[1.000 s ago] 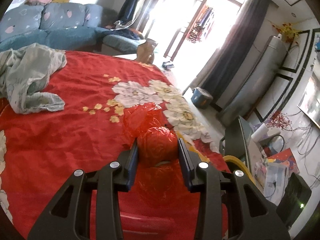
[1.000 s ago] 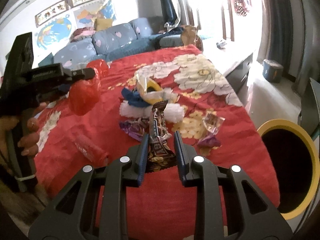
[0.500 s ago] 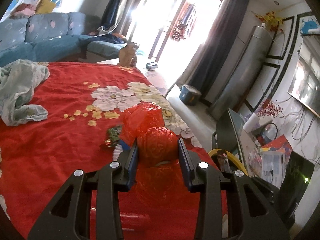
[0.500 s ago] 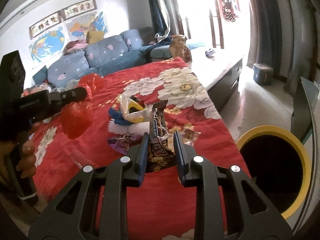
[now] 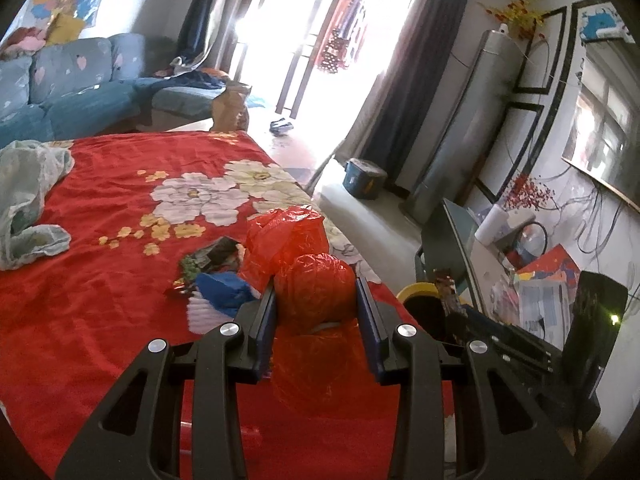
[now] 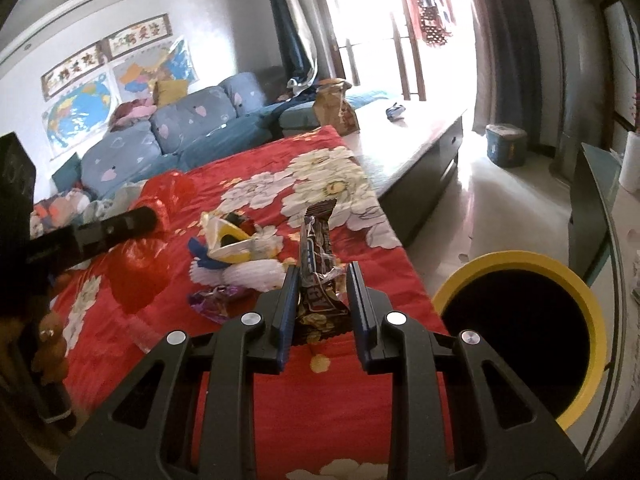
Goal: Collect trash
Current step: 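Carry the wrapper and red bag in both grippers over the yellow-rimmed bin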
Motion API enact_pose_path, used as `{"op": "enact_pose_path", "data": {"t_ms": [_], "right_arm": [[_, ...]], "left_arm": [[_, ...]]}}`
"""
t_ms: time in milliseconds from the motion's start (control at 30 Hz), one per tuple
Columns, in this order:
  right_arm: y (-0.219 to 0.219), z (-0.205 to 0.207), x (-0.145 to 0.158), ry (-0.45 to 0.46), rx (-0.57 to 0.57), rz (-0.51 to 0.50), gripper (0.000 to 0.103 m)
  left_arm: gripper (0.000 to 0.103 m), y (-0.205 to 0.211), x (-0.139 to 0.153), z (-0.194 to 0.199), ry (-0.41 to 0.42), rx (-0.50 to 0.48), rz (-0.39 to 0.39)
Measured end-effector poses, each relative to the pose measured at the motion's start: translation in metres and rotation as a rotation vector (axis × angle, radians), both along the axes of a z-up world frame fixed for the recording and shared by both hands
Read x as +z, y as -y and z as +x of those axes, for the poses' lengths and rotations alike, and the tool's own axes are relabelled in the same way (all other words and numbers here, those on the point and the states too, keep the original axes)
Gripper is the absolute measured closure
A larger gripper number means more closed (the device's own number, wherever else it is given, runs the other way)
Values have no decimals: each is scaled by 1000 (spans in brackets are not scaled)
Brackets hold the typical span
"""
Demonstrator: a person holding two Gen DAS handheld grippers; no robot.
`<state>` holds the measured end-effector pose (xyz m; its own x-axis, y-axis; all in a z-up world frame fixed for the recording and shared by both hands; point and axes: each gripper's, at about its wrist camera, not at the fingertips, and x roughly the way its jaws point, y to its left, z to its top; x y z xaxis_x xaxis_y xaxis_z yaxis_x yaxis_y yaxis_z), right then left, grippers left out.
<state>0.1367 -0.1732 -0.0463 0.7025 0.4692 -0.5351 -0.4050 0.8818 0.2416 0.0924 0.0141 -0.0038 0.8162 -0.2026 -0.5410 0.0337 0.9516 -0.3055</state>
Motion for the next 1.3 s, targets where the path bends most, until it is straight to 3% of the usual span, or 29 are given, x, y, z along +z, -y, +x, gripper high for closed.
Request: {"op": "enact_pose_path", "data": {"t_ms": [1300], "right_arm": [[86,24,-11,-18,-235,49,85]], "left_arm": [[68,85,3,13,22,-174,87]]}}
